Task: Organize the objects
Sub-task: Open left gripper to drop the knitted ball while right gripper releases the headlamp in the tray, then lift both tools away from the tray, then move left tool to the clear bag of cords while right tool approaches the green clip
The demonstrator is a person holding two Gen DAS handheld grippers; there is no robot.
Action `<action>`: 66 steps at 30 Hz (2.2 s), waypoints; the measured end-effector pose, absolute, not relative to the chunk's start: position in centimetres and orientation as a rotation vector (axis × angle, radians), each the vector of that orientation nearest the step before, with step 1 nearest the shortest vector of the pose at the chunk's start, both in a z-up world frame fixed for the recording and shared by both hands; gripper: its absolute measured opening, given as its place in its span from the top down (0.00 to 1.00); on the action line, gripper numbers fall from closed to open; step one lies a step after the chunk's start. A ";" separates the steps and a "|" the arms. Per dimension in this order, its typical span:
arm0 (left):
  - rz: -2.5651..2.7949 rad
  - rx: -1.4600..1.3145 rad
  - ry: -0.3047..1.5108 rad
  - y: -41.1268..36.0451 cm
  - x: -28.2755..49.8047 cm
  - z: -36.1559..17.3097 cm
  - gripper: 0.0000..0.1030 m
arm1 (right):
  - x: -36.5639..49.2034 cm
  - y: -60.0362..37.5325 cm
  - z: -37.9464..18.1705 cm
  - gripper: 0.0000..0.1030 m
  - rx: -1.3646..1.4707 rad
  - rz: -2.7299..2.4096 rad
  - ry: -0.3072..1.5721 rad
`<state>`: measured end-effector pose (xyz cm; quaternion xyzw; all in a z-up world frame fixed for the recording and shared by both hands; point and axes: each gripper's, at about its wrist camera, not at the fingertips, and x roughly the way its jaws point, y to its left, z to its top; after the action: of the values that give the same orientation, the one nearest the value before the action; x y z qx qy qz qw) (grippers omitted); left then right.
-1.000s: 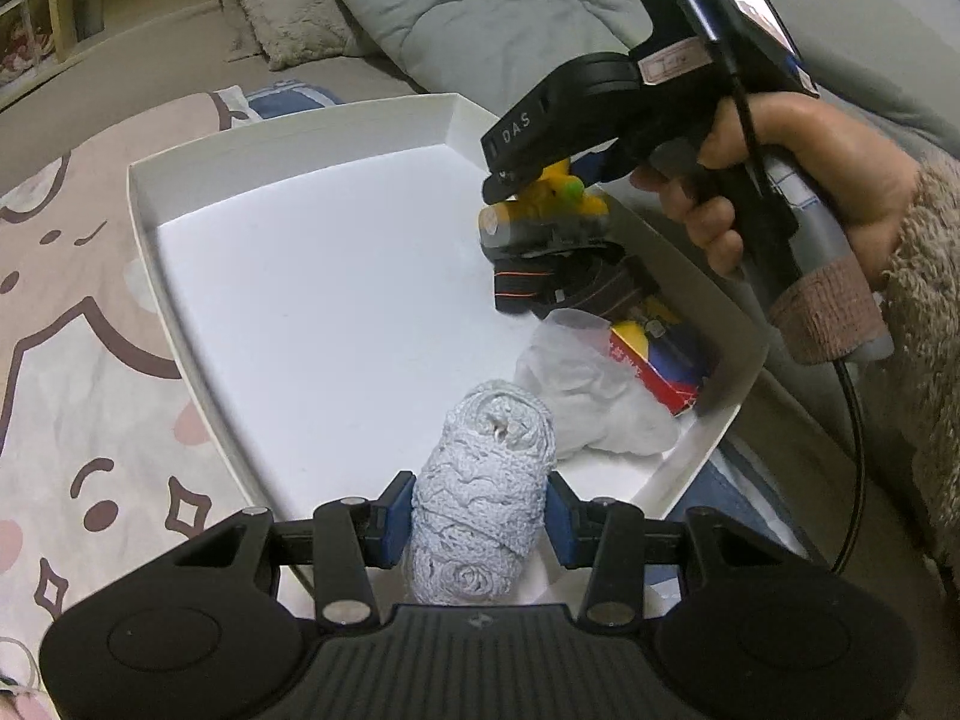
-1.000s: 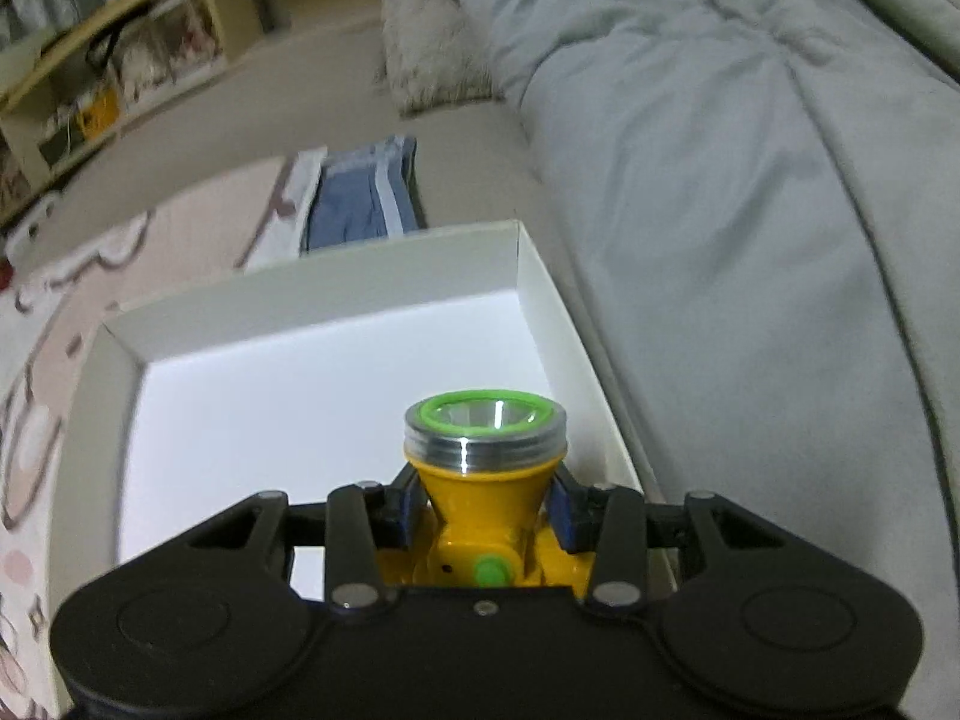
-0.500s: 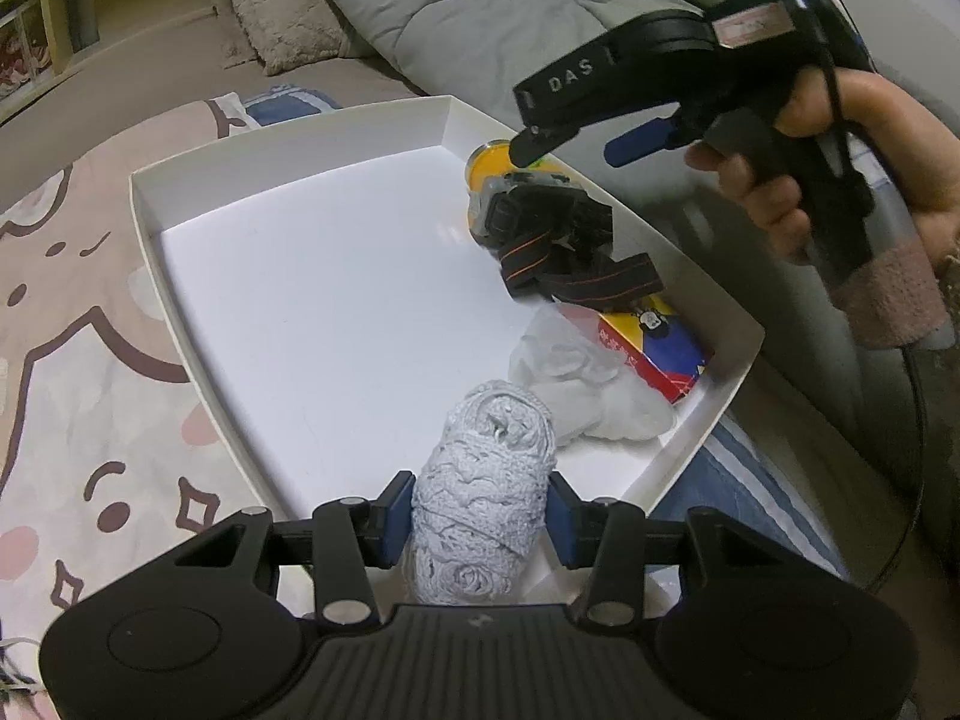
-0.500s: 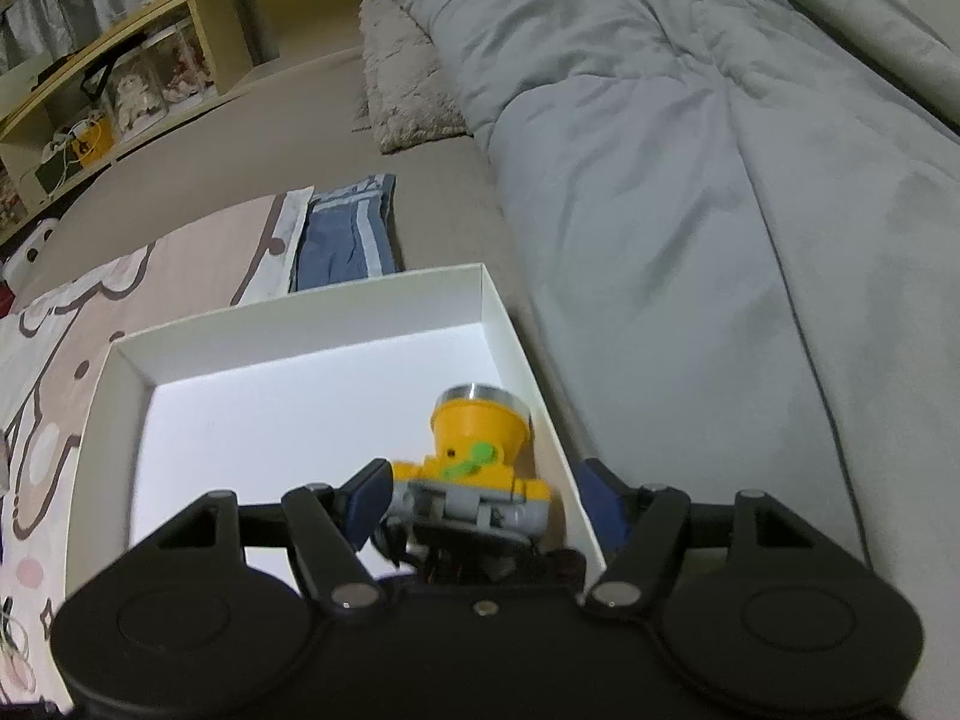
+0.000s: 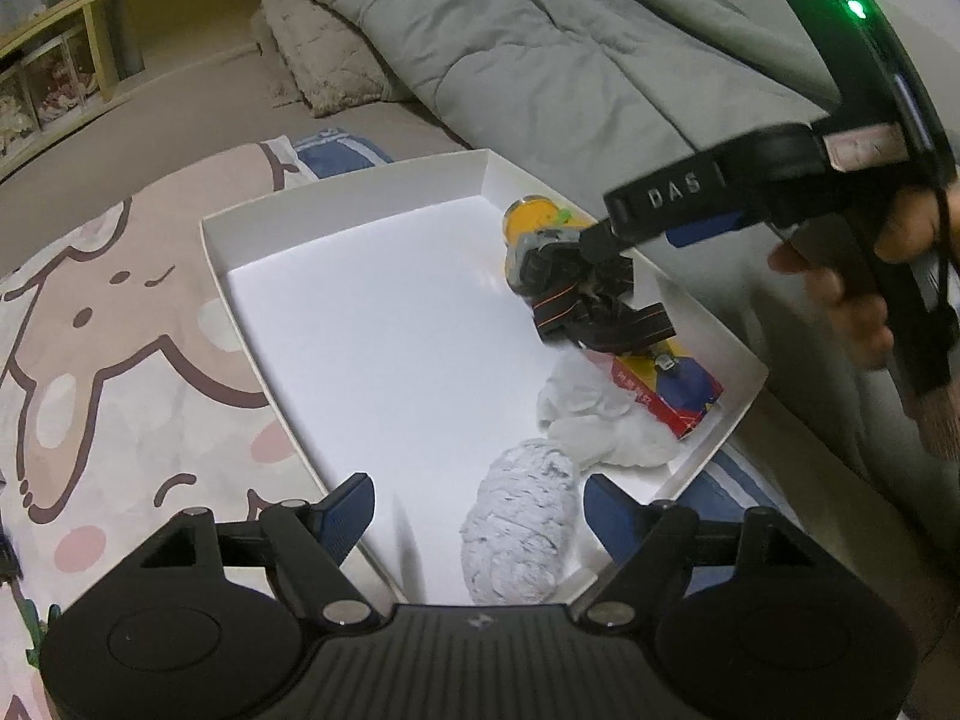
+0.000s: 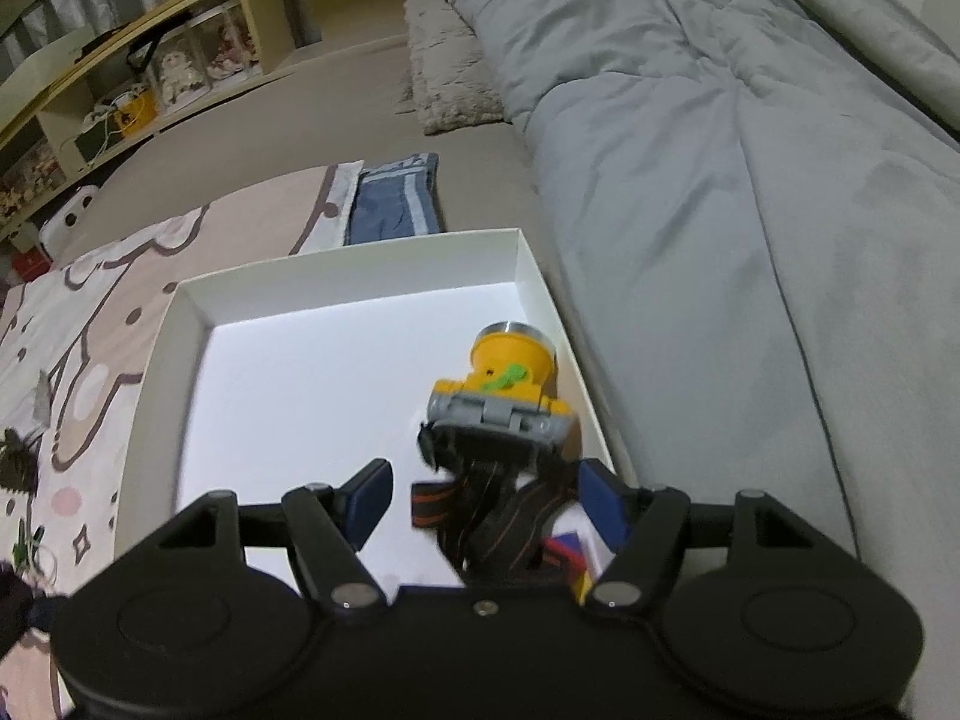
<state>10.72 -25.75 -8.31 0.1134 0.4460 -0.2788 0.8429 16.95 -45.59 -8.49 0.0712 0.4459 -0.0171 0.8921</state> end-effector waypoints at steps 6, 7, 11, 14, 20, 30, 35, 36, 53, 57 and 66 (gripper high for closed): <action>-0.588 0.238 0.929 -25.4 9.8 -7.2 0.25 | 14.9 -44.9 -7.0 0.32 0.138 -0.023 0.910; -0.586 0.237 0.927 -25.3 9.7 -7.0 0.25 | 14.6 -44.9 -6.8 0.32 0.139 -0.024 0.906; -0.581 0.229 0.922 -24.6 9.1 -6.3 0.25 | 12.8 -44.7 -5.5 0.31 0.142 -0.036 0.884; -0.573 0.223 0.925 -24.0 8.7 -5.9 0.25 | 11.3 -44.6 -4.5 0.29 0.140 -0.049 0.865; -0.558 0.201 0.919 -22.7 7.9 -5.0 0.25 | 8.5 -44.6 -3.2 0.25 0.136 -0.071 0.837; -0.505 0.150 0.898 -20.8 7.0 -3.7 0.17 | 4.2 -44.0 -2.7 0.06 0.115 -0.099 0.783; -0.479 0.120 0.883 -20.0 6.6 -3.5 0.07 | 2.4 -43.8 -2.7 0.02 0.125 -0.112 0.764; -0.473 0.115 0.878 -19.9 6.6 -3.4 0.06 | 2.2 -43.8 -2.8 0.01 0.124 -0.113 0.765; -0.435 0.053 0.809 -18.1 6.3 -3.5 0.00 | 0.2 -42.7 -3.6 0.00 0.110 -0.143 0.762; -0.422 0.036 0.806 -17.2 6.8 -3.4 0.00 | 0.5 -42.2 -3.6 0.00 0.099 -0.142 0.759; -0.329 0.009 0.789 -13.0 8.2 -3.0 0.00 | 2.8 -39.7 -3.6 0.00 0.103 -0.104 0.740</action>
<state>8.24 -12.98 -3.05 0.0041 0.3825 -0.1598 0.9100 2.82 -39.65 -3.57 0.0502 0.3613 -0.0507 0.9297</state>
